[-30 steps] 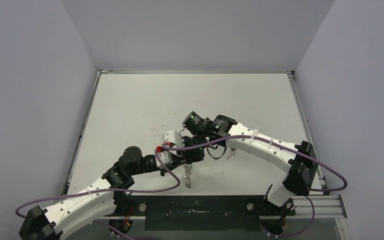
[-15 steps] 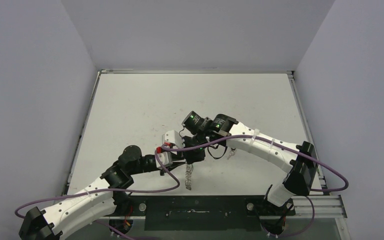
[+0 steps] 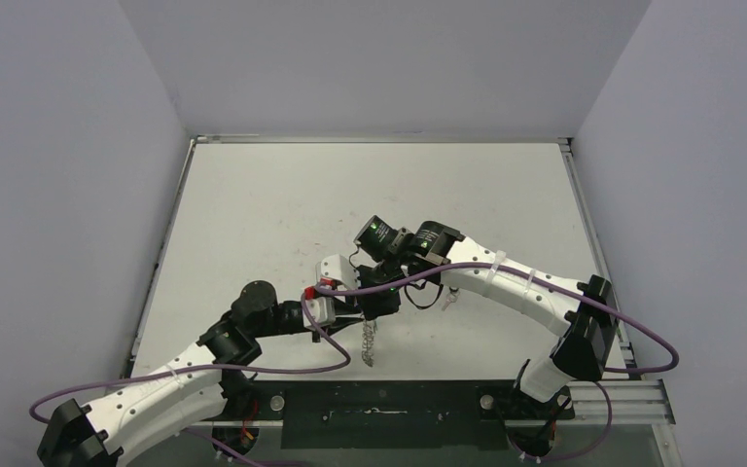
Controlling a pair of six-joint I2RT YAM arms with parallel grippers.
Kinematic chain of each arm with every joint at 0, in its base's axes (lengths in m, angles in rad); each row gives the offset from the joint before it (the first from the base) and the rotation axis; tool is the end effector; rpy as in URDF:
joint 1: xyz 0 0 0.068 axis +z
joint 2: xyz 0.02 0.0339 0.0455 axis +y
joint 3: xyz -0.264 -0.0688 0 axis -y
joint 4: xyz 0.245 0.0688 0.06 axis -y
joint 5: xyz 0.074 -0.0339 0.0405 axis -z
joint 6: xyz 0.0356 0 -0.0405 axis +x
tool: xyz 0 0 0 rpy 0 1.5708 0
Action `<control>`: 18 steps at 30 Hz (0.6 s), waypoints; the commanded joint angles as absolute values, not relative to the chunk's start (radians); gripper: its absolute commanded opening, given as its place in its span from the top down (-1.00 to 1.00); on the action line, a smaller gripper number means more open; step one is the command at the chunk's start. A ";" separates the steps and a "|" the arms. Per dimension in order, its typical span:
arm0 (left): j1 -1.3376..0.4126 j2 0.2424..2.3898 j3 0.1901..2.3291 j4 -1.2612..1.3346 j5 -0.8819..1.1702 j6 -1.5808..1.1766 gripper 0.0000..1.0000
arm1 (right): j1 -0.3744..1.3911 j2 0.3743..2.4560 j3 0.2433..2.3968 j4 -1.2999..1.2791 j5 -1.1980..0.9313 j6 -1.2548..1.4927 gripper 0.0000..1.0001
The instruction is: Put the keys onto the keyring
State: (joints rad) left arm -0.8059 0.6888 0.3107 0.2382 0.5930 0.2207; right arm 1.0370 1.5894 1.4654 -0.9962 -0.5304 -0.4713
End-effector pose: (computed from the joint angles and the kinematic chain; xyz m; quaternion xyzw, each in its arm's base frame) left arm 0.1024 -0.1354 0.2322 0.5214 0.5347 -0.3921 0.5371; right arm 0.1478 0.2856 0.3124 -0.6867 0.6455 0.3055 0.1357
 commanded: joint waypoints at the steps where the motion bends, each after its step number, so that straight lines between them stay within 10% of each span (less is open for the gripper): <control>1: -0.816 0.726 0.358 0.267 0.645 0.219 0.65 | 1.082 1.595 1.478 -0.872 -0.544 -0.461 1.00; 18: -0.843 0.753 0.370 0.180 0.554 0.278 1.00 | 1.078 1.573 1.436 -0.821 -0.550 -0.459 1.00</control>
